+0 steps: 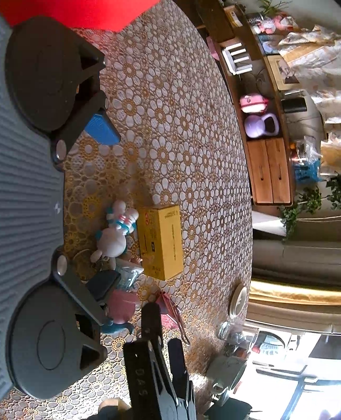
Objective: Organize rigid objects
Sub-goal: 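Grasp the white bunny keychain with the left gripper while the right gripper grasps the pink binder clip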
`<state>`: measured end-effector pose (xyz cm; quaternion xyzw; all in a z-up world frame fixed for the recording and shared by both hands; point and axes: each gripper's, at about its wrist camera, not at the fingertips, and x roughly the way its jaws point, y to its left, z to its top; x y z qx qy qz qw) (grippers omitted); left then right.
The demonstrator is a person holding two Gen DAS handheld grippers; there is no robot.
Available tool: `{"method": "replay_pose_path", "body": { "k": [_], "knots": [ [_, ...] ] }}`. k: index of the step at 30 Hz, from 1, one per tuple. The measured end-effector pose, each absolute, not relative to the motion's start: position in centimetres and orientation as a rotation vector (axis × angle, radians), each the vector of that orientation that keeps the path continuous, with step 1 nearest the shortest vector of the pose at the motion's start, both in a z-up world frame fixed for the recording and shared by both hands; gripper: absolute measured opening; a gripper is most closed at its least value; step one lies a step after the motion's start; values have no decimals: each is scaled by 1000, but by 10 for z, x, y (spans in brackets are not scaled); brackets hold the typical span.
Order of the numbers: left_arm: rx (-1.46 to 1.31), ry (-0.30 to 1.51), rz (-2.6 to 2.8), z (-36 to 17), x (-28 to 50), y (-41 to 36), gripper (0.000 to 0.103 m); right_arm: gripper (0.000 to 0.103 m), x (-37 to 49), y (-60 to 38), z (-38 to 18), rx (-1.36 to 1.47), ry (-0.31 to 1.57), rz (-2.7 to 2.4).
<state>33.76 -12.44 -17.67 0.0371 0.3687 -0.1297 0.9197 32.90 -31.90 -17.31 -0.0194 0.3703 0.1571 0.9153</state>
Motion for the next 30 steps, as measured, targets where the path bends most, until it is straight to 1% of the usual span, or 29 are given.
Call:
{"method": "replay_pose_path", "body": {
  "k": [2, 4, 7, 9, 10, 11, 12, 13, 19, 25, 30],
  "knots": [
    [76, 753, -273, -177, 339, -124, 102, 79, 331, -317, -174, -37, 766, 325],
    [75, 748, -287, -178, 339, -124, 98, 75, 333, -317, -175, -34, 769, 331],
    [80, 739, -312, -177, 339, -125, 88, 72, 334, -314, -176, -49, 761, 332],
    [86, 736, -330, -176, 339, -128, 78, 67, 334, -312, -177, -61, 756, 328],
    [93, 733, -339, -176, 338, -130, 74, 66, 333, -311, -176, -64, 754, 329],
    [102, 732, -352, -176, 337, -131, 67, 64, 333, -311, -176, -64, 754, 329],
    [111, 732, -364, -176, 336, -133, 61, 63, 333, -310, -176, -64, 753, 325],
    [120, 730, -369, -177, 335, -135, 59, 62, 333, -310, -175, -64, 750, 320],
    [136, 726, -368, -177, 334, -137, 57, 52, 331, -310, -172, -71, 739, 296],
    [137, 734, -338, -176, 333, -138, 56, 51, 327, -315, -170, -39, 744, 276],
    [96, 747, -322, -171, 330, -128, 56, 51, 314, -318, -156, -26, 725, 276]
  ]
}}
